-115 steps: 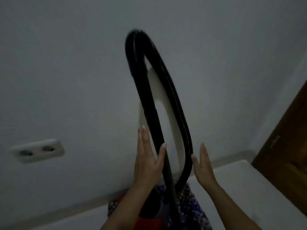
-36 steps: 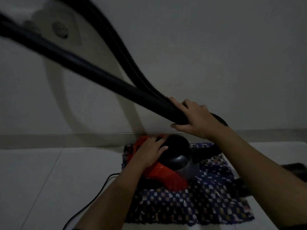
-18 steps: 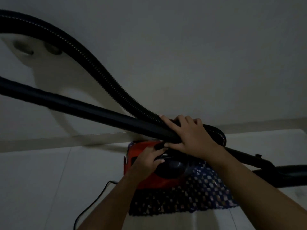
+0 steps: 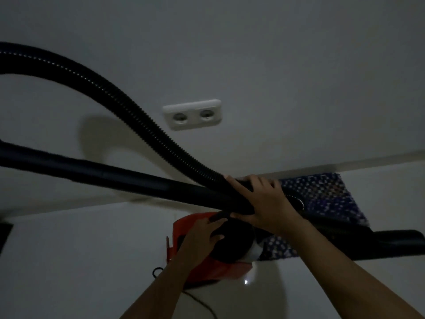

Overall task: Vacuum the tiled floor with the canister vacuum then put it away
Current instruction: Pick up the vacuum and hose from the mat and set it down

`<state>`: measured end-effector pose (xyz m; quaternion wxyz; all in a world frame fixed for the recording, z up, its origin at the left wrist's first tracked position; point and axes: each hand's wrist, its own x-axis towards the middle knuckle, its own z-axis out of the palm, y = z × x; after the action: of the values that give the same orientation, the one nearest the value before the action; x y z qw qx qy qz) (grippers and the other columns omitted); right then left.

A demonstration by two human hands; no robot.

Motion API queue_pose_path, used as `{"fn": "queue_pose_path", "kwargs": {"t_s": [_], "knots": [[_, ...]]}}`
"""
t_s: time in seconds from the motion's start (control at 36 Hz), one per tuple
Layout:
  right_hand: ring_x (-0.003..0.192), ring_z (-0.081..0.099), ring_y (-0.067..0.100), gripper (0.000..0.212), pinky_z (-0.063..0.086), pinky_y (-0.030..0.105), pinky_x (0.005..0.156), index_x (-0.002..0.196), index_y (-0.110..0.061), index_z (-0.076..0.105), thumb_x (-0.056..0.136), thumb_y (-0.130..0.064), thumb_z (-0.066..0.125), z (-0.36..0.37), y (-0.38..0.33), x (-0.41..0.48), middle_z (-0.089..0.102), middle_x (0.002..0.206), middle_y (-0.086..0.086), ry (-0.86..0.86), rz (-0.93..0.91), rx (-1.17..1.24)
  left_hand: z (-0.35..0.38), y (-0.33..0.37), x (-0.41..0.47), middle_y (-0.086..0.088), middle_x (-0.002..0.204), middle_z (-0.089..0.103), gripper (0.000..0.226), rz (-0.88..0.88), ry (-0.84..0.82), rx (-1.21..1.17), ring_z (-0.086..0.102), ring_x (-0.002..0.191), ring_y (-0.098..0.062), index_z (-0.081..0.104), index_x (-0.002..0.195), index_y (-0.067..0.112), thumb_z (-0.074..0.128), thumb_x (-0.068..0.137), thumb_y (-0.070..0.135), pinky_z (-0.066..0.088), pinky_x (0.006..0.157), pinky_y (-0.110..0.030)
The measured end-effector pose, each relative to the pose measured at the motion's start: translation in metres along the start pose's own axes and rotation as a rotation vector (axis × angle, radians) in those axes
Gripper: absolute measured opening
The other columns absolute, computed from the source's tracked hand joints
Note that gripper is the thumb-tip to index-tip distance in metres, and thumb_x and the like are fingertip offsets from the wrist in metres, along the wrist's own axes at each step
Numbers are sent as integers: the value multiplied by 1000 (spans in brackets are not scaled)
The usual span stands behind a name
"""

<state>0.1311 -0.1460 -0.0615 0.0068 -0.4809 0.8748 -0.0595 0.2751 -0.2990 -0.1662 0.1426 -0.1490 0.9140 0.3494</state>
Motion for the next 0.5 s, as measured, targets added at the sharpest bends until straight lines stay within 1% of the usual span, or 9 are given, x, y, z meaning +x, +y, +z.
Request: {"fn": "queue_pose_path", "kwargs": {"t_s": [0.06, 0.11, 0.19, 0.25, 0.33, 0.36, 0.42, 0.44, 0.5], "knots": [[80, 62, 27, 80, 48, 40, 65, 146, -33, 23, 76, -71, 36, 0, -46, 8, 62, 100, 7, 12, 32, -5, -24, -27, -25, -7, 142, 45, 50, 4, -1, 2, 41, 131, -21, 40, 141, 30, 55, 93, 27, 32, 113, -31], [82, 61, 29, 81, 48, 41, 67, 145, -34, 22, 74, -69, 38, -1, -91, 15, 61, 101, 9, 13, 72, 15, -45, -53, -51, -8, 140, 44, 50, 8, -28, 13, 40, 131, -23, 39, 141, 30, 53, 94, 25, 32, 113, -32], [86, 59, 31, 80, 44, 41, 70, 148, -35, 13, 80, -70, 35, 3, -151, 26, 60, 103, 10, 23, 100, 25, -77, -93, -78, -9, 137, 44, 49, 24, -18, 42, 40, 130, -24, 37, 142, 31, 51, 95, 24, 32, 110, -28], [86, 59, 30, 78, 42, 39, 69, 148, -35, 13, 82, -71, 31, 6, -182, 37, 60, 102, 10, 47, 111, 52, -93, -119, -91, -9, 135, 43, 48, 26, 5, 73, 39, 128, -24, 38, 142, 30, 50, 96, 25, 31, 106, -26], [83, 61, 31, 78, 44, 38, 66, 146, -32, 20, 79, -70, 33, 18, -220, 52, 62, 99, 11, 71, 139, 57, -107, -160, -105, -7, 122, 47, 45, 22, 40, 109, 42, 118, -22, 41, 140, 31, 50, 95, 27, 34, 101, -24], [82, 61, 31, 79, 44, 38, 65, 146, -32, 20, 78, -70, 34, 25, -230, 57, 62, 99, 10, 76, 143, 51, -108, -173, -108, -6, 116, 47, 45, 17, 54, 106, 43, 114, -21, 42, 139, 31, 50, 95, 27, 36, 99, -24], [83, 60, 30, 80, 43, 38, 66, 147, -33, 16, 78, -70, 35, 45, -244, 64, 62, 99, 10, 86, 142, 52, -109, -198, -110, -4, 108, 46, 45, 9, 82, 98, 44, 108, -21, 43, 138, 30, 51, 94, 27, 40, 99, -30], [83, 60, 30, 80, 43, 38, 66, 147, -34, 13, 79, -70, 35, 57, -249, 67, 61, 100, 10, 94, 134, 58, -107, -210, -110, -5, 108, 47, 45, 7, 92, 104, 45, 108, -21, 44, 138, 30, 52, 94, 27, 41, 98, -32], [84, 59, 32, 79, 44, 39, 66, 147, -34, 13, 80, -69, 34, 81, -256, 71, 61, 101, 11, 109, 111, 75, -99, -234, -106, -8, 113, 50, 45, 17, 106, 127, 46, 109, -22, 44, 138, 30, 52, 94, 28, 40, 99, -31]]}}
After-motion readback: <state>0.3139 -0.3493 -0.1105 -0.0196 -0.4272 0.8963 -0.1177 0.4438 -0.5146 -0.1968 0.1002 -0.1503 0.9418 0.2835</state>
